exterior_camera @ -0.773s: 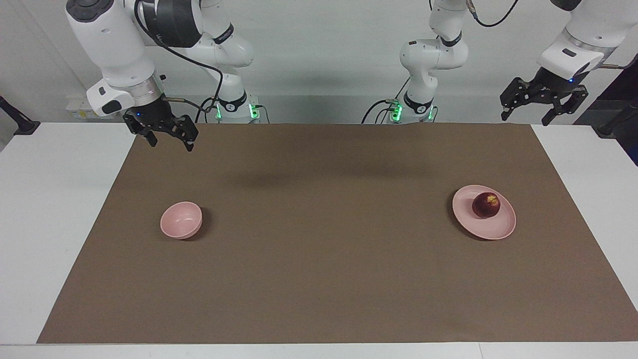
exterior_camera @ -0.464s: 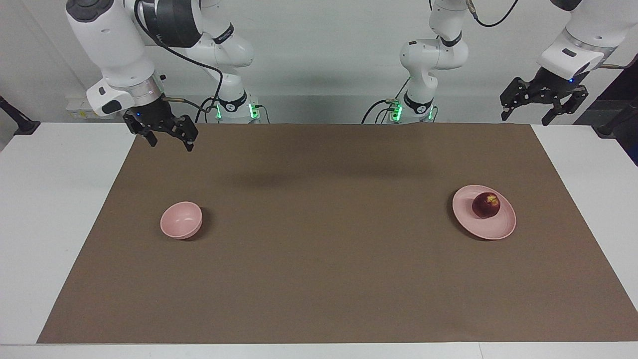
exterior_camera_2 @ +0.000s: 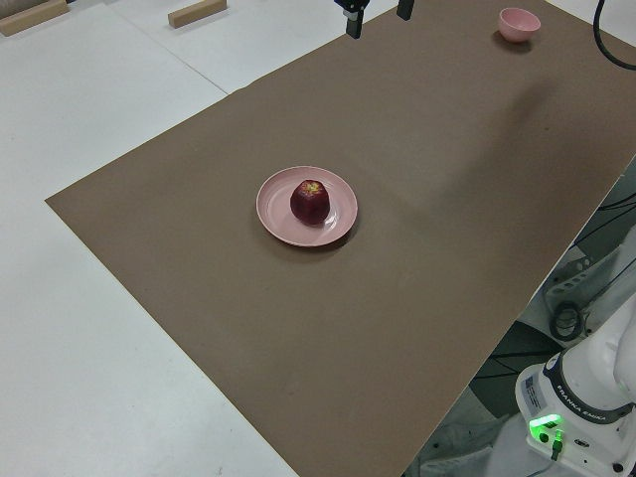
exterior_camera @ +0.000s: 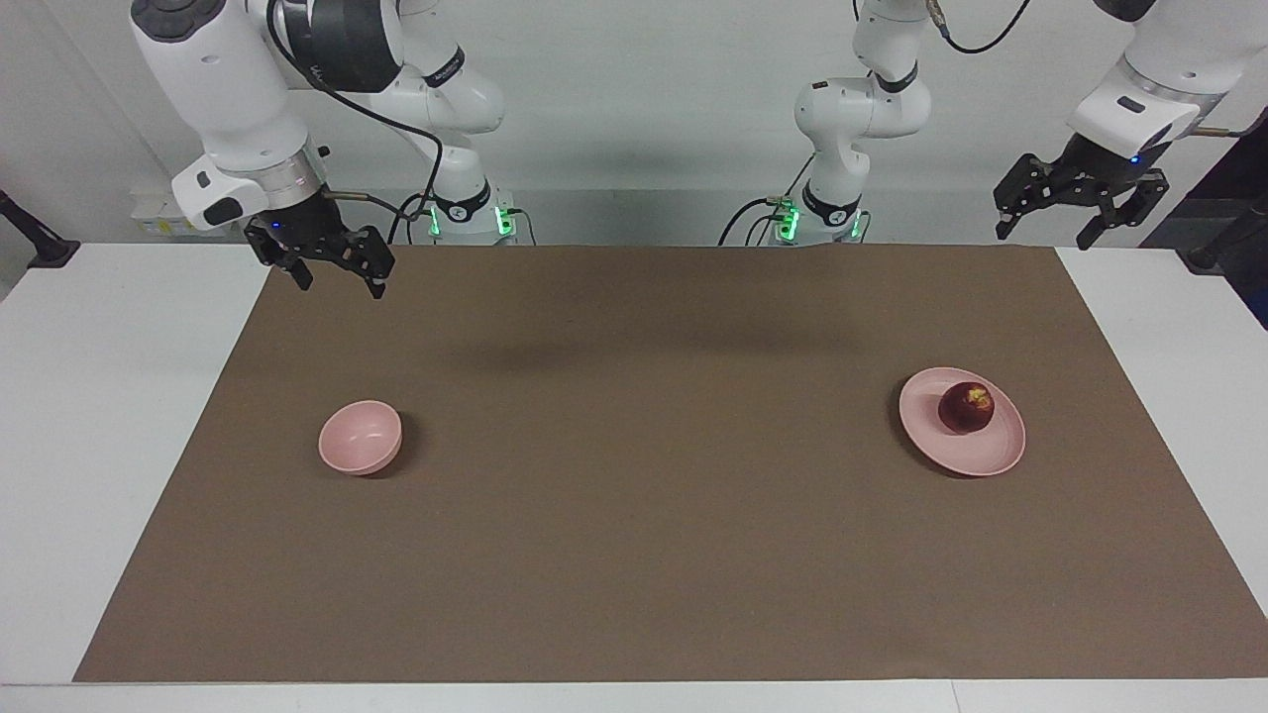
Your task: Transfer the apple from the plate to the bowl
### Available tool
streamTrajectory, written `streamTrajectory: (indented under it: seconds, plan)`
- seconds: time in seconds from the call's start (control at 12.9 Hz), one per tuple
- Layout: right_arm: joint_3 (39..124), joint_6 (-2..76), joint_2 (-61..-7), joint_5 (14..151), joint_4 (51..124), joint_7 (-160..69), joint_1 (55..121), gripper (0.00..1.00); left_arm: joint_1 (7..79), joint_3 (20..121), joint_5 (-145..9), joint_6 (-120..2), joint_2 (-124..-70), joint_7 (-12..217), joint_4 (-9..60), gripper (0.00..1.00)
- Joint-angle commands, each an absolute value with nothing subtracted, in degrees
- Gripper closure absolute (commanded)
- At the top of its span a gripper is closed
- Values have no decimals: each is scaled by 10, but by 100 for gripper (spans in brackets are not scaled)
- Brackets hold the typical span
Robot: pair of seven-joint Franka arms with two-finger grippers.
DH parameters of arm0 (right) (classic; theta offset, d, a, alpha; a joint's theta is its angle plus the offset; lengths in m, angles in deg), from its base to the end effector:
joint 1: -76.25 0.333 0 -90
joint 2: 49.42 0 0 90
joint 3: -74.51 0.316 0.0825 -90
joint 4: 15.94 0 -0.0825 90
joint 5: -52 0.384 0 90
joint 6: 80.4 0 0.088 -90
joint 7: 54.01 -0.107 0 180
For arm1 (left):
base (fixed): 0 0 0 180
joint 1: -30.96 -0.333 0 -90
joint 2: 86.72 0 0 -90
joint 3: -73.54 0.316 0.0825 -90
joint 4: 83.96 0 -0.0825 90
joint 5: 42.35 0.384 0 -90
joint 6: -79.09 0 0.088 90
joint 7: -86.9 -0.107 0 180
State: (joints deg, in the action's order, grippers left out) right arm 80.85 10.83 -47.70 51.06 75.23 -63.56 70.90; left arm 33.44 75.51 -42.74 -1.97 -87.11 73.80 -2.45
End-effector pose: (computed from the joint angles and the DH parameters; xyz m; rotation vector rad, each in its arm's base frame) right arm 0.5644 0.0071 0.6000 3.1170 -0.2324 -0.0429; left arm 0.5396 -0.0057 0.6759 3.1112 -0.3729 -0.0217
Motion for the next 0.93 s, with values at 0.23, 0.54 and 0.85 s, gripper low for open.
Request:
streamTrajectory:
  seconds: [0.23,0.54,0.85]
  plan:
    - [812,98,-476,523,743,-617,705,0,339,758,-423,-22,-855,743,-6,0]
    - [812,98,-477,523,744,-616,705,0,338,759,-424,-24,-854,742,-4,0]
    - [812,98,-477,523,745,-616,705,0,339,759,-424,-55,-829,737,44,0]
